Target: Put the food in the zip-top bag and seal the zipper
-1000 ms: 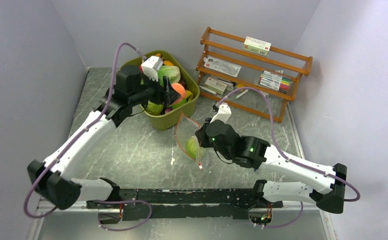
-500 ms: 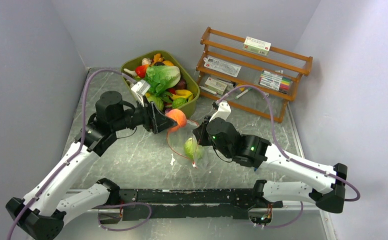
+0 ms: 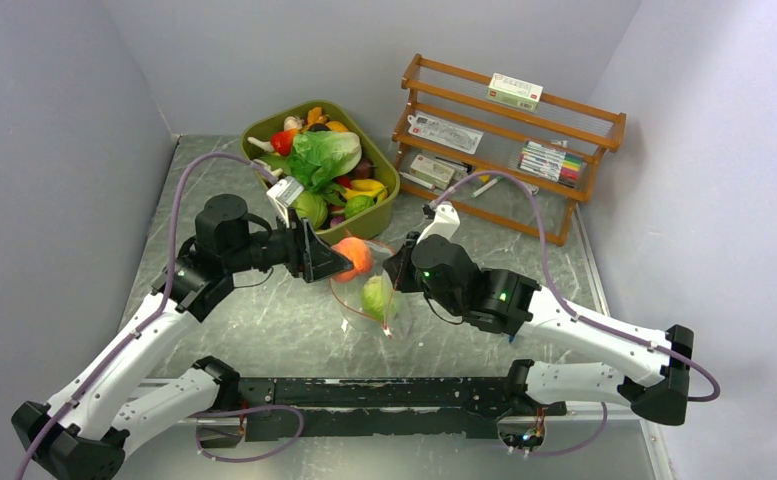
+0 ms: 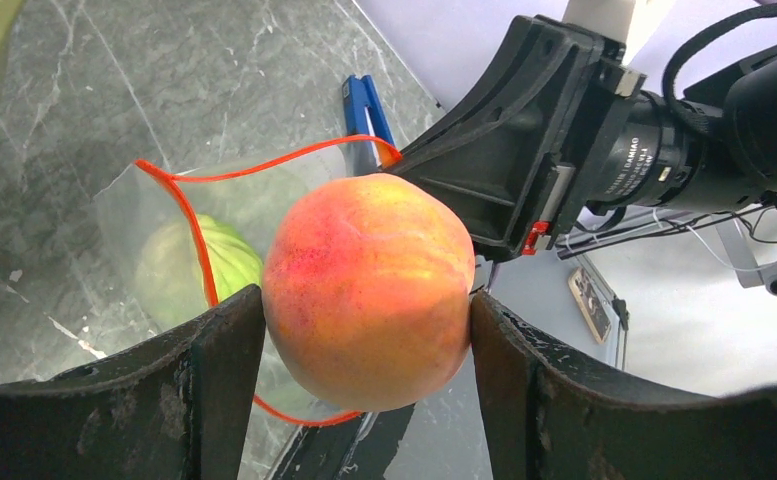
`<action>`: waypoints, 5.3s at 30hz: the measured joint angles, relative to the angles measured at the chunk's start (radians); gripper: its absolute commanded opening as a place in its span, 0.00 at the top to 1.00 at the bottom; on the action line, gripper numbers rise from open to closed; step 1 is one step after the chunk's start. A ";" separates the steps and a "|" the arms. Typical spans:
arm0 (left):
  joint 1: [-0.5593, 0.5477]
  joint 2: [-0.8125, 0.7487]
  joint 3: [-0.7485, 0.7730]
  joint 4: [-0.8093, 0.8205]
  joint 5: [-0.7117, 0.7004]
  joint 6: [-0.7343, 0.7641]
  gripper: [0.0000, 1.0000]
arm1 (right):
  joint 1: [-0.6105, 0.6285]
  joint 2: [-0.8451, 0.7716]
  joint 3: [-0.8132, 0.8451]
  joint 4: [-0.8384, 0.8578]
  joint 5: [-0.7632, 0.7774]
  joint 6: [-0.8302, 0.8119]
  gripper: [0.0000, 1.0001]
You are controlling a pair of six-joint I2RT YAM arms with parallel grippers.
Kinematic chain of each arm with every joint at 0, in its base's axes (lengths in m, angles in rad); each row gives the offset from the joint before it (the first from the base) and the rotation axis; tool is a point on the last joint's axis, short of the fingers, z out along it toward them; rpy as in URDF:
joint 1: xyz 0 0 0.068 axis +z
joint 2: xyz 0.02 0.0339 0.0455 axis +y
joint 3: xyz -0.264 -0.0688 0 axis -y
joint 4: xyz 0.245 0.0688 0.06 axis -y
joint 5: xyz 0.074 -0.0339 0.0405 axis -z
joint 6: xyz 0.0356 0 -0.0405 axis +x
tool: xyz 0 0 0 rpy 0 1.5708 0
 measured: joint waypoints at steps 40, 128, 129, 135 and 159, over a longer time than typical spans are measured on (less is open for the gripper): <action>0.000 0.054 0.009 -0.096 -0.069 0.060 0.19 | 0.000 0.000 -0.001 0.029 -0.005 0.015 1.00; 0.087 1.171 1.059 -0.341 -0.904 0.826 0.54 | 0.000 -0.198 0.014 -0.135 0.067 -0.046 1.00; 0.087 1.160 1.047 -0.335 -0.903 0.820 0.61 | 0.000 -0.199 0.012 -0.132 0.068 -0.046 1.00; 0.089 1.069 0.977 -0.316 -0.896 0.774 0.66 | 0.000 -0.206 -0.002 -0.122 0.067 -0.046 1.00; 0.096 0.687 0.769 -0.306 -0.790 0.577 0.64 | 0.000 -0.206 -0.048 -0.098 0.067 -0.007 1.00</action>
